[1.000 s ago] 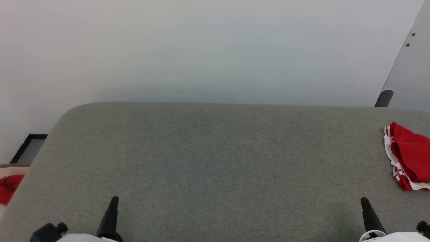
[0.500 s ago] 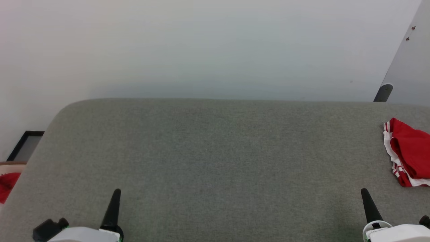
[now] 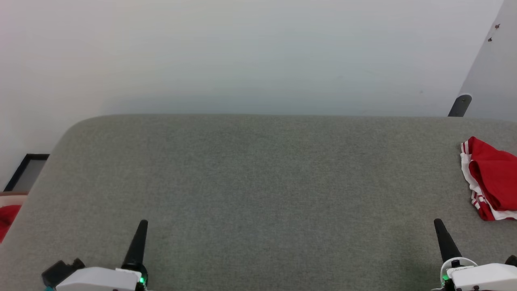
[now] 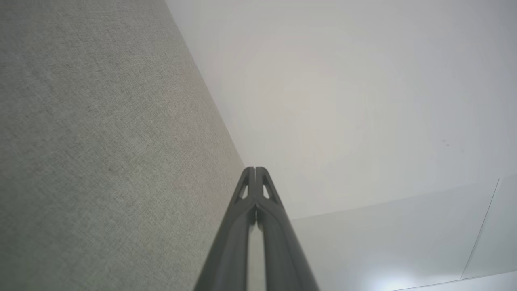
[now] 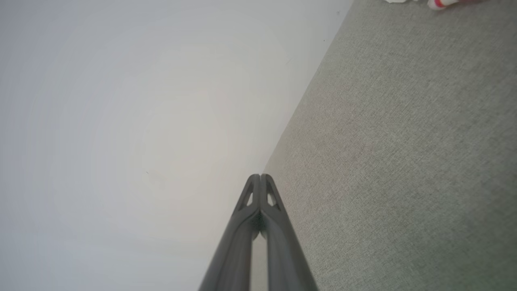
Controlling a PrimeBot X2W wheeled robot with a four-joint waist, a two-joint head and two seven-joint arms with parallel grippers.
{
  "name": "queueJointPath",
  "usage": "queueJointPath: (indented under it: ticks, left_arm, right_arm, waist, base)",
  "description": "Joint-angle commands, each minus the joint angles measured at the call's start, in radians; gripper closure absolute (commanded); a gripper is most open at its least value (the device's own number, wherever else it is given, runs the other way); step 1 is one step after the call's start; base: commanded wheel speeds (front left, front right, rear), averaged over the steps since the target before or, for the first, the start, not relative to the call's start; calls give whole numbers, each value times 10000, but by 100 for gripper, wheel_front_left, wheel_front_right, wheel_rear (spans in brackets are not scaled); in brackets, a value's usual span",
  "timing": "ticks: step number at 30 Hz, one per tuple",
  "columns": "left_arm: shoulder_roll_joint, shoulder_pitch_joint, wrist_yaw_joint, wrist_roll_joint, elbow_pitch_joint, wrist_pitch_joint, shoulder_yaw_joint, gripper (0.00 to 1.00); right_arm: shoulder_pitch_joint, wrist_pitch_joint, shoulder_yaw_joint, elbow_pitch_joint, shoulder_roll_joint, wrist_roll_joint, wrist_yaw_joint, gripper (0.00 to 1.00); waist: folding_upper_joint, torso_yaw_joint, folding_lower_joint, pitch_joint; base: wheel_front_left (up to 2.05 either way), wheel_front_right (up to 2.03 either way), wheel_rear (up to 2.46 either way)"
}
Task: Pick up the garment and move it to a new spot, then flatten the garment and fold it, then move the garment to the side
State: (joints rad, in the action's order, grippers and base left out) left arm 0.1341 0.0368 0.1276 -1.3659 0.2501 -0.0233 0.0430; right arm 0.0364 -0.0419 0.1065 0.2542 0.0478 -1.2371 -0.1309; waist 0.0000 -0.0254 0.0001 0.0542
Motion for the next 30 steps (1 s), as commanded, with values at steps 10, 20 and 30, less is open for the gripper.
queueJointPath:
  ticks: [10,20,30]
  left_arm:
    - [-207,331,40,-690,-70,-253,236,100]
    - [-414,482,44,-1250,-65,-459,396,100]
    - [-598,606,49,-1789,-60,-668,540,100]
  right_arm:
    - [370,-211,43,-91,31,-1077,-2,100]
    - [476,-382,55,-94,33,-1924,-1,100]
    - [604,-547,68,-106,34,-2708,-1,100]
  waist:
    - [0,58,-1,-129]
    - [0,114,-1,-254]
    - [0,169,-1,-379]
  base:
    - [0,0,0]
    - [0,0,0]
    - [0,0,0]
